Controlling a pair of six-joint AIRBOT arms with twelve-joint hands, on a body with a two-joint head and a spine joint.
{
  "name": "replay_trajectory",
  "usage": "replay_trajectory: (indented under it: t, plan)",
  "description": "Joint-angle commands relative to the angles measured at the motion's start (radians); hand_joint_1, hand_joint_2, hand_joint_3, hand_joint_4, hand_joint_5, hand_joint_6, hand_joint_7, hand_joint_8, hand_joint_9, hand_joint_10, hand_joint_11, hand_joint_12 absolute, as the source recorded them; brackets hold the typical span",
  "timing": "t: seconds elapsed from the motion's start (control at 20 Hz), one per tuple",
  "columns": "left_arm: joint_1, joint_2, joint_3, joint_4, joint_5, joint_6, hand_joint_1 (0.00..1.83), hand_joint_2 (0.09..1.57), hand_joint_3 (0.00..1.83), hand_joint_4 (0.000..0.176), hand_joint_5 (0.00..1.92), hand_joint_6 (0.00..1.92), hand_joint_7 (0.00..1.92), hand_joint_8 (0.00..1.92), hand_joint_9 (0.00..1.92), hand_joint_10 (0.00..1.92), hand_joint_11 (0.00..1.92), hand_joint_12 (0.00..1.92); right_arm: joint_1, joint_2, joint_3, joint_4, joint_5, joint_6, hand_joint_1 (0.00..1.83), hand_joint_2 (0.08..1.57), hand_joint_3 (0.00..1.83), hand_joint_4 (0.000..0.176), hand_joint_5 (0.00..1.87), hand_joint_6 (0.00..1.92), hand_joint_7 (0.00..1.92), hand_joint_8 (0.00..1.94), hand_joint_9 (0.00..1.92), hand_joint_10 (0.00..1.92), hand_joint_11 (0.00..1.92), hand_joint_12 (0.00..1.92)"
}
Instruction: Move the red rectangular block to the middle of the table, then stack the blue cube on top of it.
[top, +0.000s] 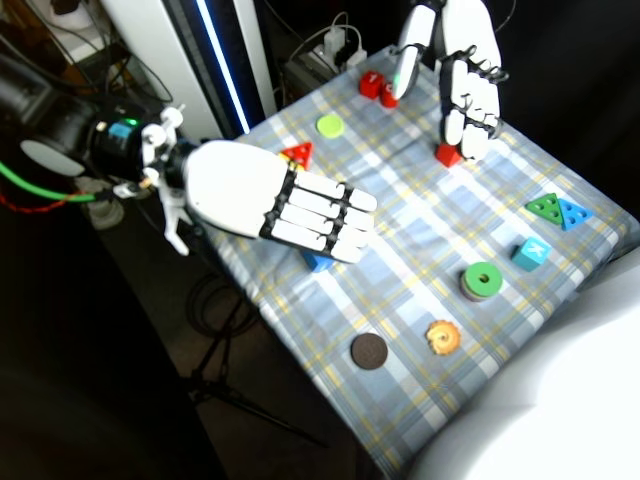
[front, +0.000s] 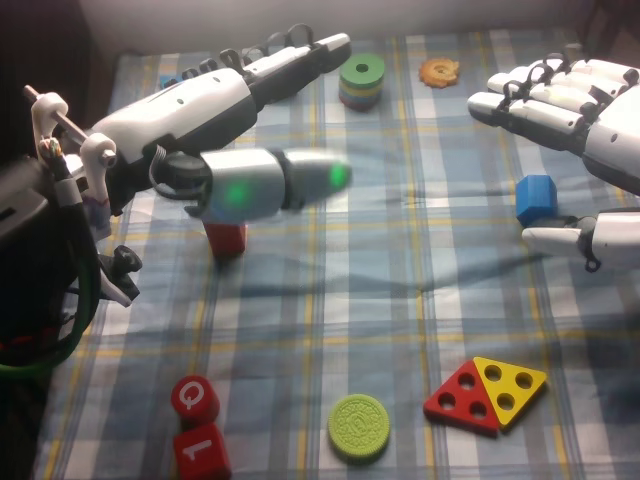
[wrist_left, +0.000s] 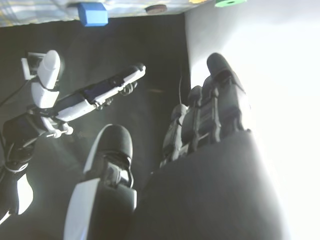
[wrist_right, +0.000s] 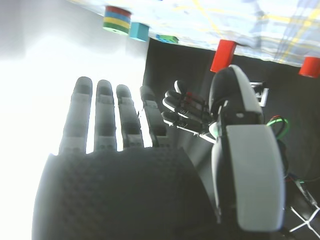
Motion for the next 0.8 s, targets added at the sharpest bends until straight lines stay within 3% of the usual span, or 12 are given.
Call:
replay_trajectory:
  t: [0.0,0.1,0.2,0.25,0.3,0.35,0.4,0.55,0.6,0.65,0.75]
  plan:
    - [-0.015,0.001,0.002,0.013,-0.117,-0.001,0.46,1.22,0.02,0.067,0.00,0.00,0.00,0.00,0.00,0.00,0.00,0.00,0.007,0.003,0.001,-0.002,0.122,0.000,0.51,1.19,0.01,0.000,0.00,0.00,0.00,0.00,0.01,0.03,0.00,0.00]
    - [-0.013,0.012,0.000,-0.002,-0.120,0.009,0.46,1.21,0.01,0.065,0.00,0.00,0.00,0.00,0.00,0.00,0.00,0.00,0.007,0.013,0.000,0.001,0.127,0.000,0.47,1.20,0.01,0.000,0.00,0.00,0.00,0.00,0.00,0.02,0.00,0.00]
    - [0.005,0.027,-0.007,-0.030,-0.116,0.036,0.50,1.16,0.00,0.069,0.00,0.00,0.00,0.00,0.00,0.00,0.00,0.00,0.006,0.023,-0.005,0.010,0.134,0.000,0.45,1.20,0.01,0.019,0.00,0.00,0.00,0.00,0.00,0.00,0.00,0.00]
    - [0.014,0.033,-0.010,-0.045,-0.113,0.052,0.48,1.14,0.00,0.077,0.00,0.00,0.00,0.00,0.00,0.00,0.00,0.00,0.004,0.025,-0.005,0.014,0.135,0.000,0.45,1.20,0.01,0.020,0.00,0.00,0.00,0.00,0.00,0.00,0.00,0.00]
    - [0.024,0.040,-0.015,-0.066,-0.108,0.075,0.48,1.10,0.00,0.099,0.00,0.00,0.00,0.00,0.00,0.00,0.00,0.00,0.003,0.026,-0.006,0.018,0.136,0.000,0.43,1.21,0.01,0.016,0.00,0.00,0.00,0.00,0.00,0.00,0.00,0.00]
    - [0.039,0.052,-0.024,-0.116,-0.095,0.151,0.59,1.03,0.00,0.089,0.00,0.00,0.00,0.00,0.00,0.00,0.00,0.00,-0.001,0.028,-0.007,0.026,0.140,0.000,0.41,1.21,0.01,0.013,0.00,0.00,0.00,0.00,0.00,0.00,0.00,0.00]
    - [0.041,0.054,-0.026,-0.127,-0.090,0.170,0.59,1.03,0.00,0.089,0.00,0.00,0.00,0.00,0.00,0.00,0.00,0.00,-0.002,0.028,-0.007,0.027,0.142,0.000,0.41,1.21,0.01,0.013,0.00,0.00,0.00,0.00,0.00,0.00,0.00,0.00]
    - [0.053,0.061,-0.021,-0.209,-0.055,0.271,0.78,0.97,0.00,0.032,0.00,0.00,0.00,0.00,0.00,0.00,0.00,0.00,-0.010,0.035,-0.008,0.034,0.152,0.011,0.37,1.21,0.00,0.014,0.00,0.00,0.00,0.00,0.00,0.00,0.00,0.00]
    - [0.056,0.061,-0.017,-0.221,-0.046,0.280,0.80,0.97,0.00,0.021,0.00,0.00,0.00,0.00,0.00,0.00,0.00,0.00,-0.011,0.035,-0.008,0.035,0.154,0.012,0.37,1.21,0.00,0.015,0.00,0.00,0.00,0.00,0.00,0.00,0.00,0.00]
    - [0.061,0.061,-0.012,-0.246,-0.037,0.303,0.83,0.97,0.00,0.004,0.01,0.00,0.02,0.01,0.00,0.00,0.00,0.00,-0.012,0.036,-0.008,0.036,0.157,0.014,0.38,1.20,0.00,0.031,0.00,0.00,0.00,0.00,0.00,0.00,0.00,0.00]
    - [0.064,0.058,-0.008,-0.311,-0.027,0.386,0.86,0.98,0.00,0.013,0.03,0.01,0.05,0.02,0.00,0.00,0.00,0.00,-0.013,0.036,-0.008,0.037,0.161,0.018,0.39,1.20,0.00,0.031,0.00,0.00,0.00,0.00,0.00,0.00,0.00,0.00]
